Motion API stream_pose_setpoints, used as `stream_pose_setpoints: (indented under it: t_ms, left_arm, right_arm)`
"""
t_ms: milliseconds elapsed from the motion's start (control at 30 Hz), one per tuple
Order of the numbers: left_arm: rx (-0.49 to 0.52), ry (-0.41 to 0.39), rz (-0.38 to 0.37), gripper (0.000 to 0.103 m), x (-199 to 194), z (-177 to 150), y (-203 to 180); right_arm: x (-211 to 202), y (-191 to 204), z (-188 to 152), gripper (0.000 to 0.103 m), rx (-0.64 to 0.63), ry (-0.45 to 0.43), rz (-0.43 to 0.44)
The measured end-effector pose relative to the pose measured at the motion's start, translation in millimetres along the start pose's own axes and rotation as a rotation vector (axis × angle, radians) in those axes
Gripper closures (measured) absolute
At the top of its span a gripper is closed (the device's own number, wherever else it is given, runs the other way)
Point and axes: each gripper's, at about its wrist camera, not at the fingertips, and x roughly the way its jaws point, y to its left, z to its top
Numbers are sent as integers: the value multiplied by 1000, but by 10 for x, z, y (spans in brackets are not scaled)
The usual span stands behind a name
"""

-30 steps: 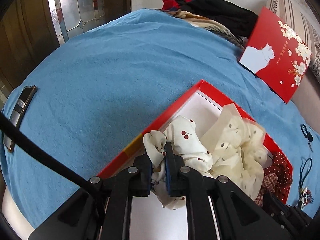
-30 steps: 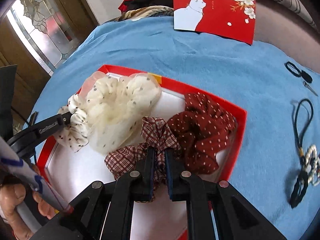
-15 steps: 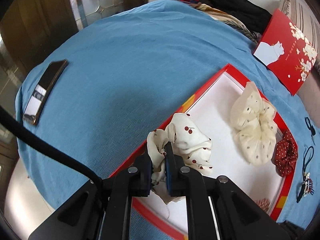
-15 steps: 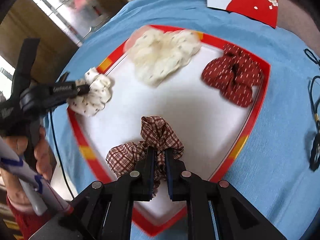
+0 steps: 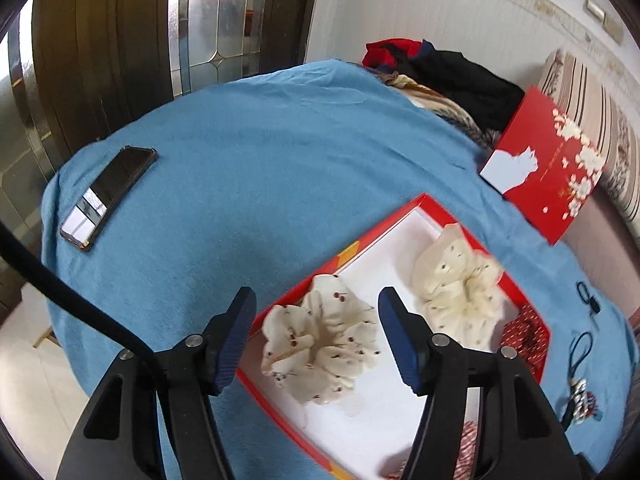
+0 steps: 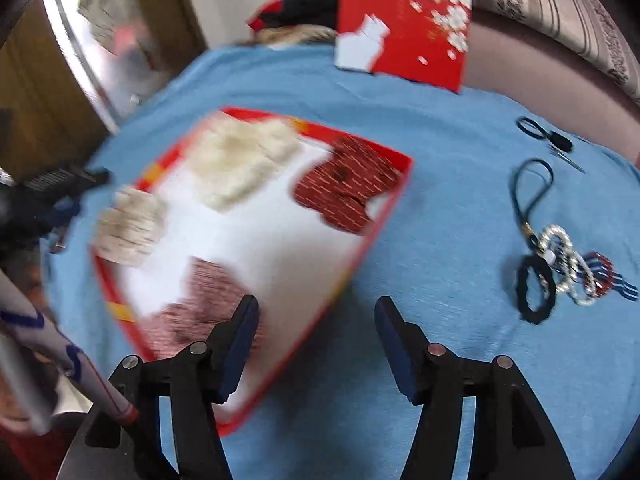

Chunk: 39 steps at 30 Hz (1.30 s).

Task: Organize jewelry
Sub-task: 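Open the right gripper to drop the plaid scrunchie, withdraw both, then grasp the black cord with braided hair tie with left gripper and lift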

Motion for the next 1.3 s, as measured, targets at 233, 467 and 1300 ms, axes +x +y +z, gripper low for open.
stream_pose_setpoints:
  t_ms: [233, 467, 1300]
  left_arm:
    - [15, 7, -30, 41, 24, -42, -154]
    - [58, -13, -47, 41, -1, -81, -302]
    - [476, 127, -497, 41, -233, -1096, -2382]
  right_arm:
    - [325, -32, 21, 74, 33, 64, 16]
    - [295, -68, 84, 86, -27, 41, -92]
    - [-769, -2969, -440, 59, 366, -170, -242]
